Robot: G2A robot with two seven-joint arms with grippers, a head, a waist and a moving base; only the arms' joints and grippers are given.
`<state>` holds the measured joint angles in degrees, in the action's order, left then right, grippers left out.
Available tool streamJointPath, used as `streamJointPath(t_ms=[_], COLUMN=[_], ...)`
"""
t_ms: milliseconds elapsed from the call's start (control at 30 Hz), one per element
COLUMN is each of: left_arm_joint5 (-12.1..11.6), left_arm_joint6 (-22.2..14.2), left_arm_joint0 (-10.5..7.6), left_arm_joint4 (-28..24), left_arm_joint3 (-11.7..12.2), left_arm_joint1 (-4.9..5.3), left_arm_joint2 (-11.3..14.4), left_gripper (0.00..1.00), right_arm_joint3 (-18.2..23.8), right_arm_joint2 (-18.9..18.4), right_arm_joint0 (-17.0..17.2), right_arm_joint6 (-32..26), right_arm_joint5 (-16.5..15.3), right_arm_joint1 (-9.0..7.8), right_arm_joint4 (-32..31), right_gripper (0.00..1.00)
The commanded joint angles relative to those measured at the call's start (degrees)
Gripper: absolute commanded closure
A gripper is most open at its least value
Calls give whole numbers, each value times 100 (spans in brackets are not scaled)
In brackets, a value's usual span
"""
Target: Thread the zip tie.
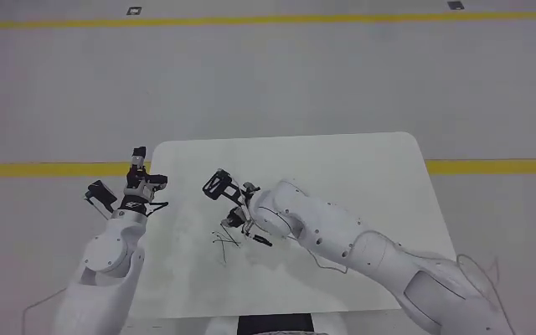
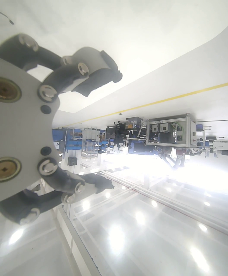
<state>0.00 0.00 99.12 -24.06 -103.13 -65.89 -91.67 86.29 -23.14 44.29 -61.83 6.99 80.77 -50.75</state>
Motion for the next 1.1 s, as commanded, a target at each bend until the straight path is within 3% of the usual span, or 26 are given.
streamJointPath(t_ms=[0,300,833,1067], left_arm_joint5=[0,0,0,0], left_arm_joint6=[0,0,0,0], left_arm_joint0=[0,0,0,0], left_arm_joint4=[0,0,0,0], left_arm_joint3=[0,0,0,0], left_arm_joint1=[0,0,0,0], left_arm_joint2=[0,0,0,0], left_gripper=[0,0,0,0], right_arm_joint3=[-238,-1553,-1491,-1670], right_arm_joint2=[157,587,657,851], right_arm_joint0=[-123,-558,-442,-393], right_arm_joint6=[-54,-427,-324,-433], right_arm_joint5=[4,-434,-557,-621], right_arm_joint1=[159,951,978,1223], right_arm_joint4=[80,1121,973,891], right_gripper=[0,0,0,0])
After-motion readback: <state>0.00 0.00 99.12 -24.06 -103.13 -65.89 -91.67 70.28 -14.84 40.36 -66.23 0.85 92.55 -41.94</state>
